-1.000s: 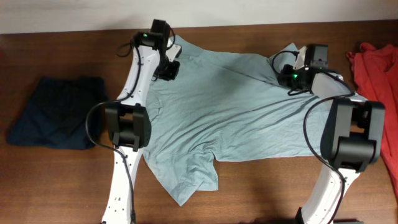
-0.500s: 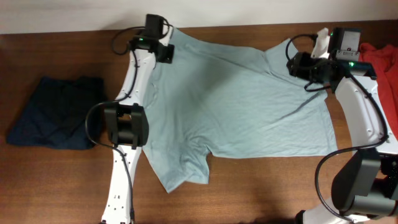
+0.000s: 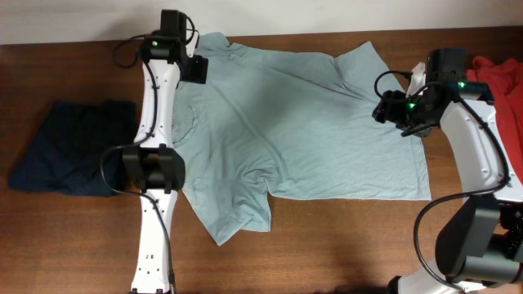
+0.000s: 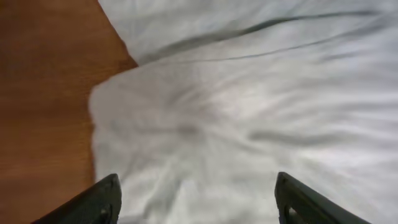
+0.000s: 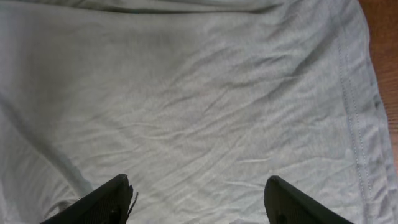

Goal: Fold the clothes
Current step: 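Pull the collar edge upward with the left gripper to smooth the shirt, then move the left gripper down toward the shirt's lower left hem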

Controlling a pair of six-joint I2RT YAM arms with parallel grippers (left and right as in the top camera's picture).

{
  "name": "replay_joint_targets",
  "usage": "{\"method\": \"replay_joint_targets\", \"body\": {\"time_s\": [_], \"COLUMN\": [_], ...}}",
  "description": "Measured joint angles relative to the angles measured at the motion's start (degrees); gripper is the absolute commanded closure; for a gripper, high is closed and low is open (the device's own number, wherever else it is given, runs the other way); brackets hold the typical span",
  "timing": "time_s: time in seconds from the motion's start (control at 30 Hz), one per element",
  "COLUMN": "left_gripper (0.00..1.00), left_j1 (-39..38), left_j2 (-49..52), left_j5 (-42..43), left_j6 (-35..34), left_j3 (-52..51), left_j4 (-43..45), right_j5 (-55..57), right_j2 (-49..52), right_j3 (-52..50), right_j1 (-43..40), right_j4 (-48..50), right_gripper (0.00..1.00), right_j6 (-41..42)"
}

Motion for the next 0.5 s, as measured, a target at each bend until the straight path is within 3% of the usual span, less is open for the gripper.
{"method": "replay_joint_targets", "body": {"time_s": [0.1, 0.3, 0.5], "left_gripper": [0.28, 0.27, 0.25], "left_j1": [-0.76, -2.32, -4.0], "left_j2": [-6.49, -23.06, -35.23], "left_j5": [0.33, 0.31, -0.52], "left_j6": [0.13, 0.13, 0.13], "left_j3": [0.0, 0.92, -1.62], "left_j4": [-6.95, -20.65, -22.23], "right_j5": [0.02, 0.0, 0.02], "right_j2": [0.0, 0.0, 0.0], "right_j3": [0.0, 0.0, 0.0], "right_j1": [0.0, 0.0, 0.0], "right_j4": [-1.16, -3.98, -6.88], "right_gripper": [0.27, 0.26, 0.26], "right_j6": [0.0, 0.0, -0.04]}}
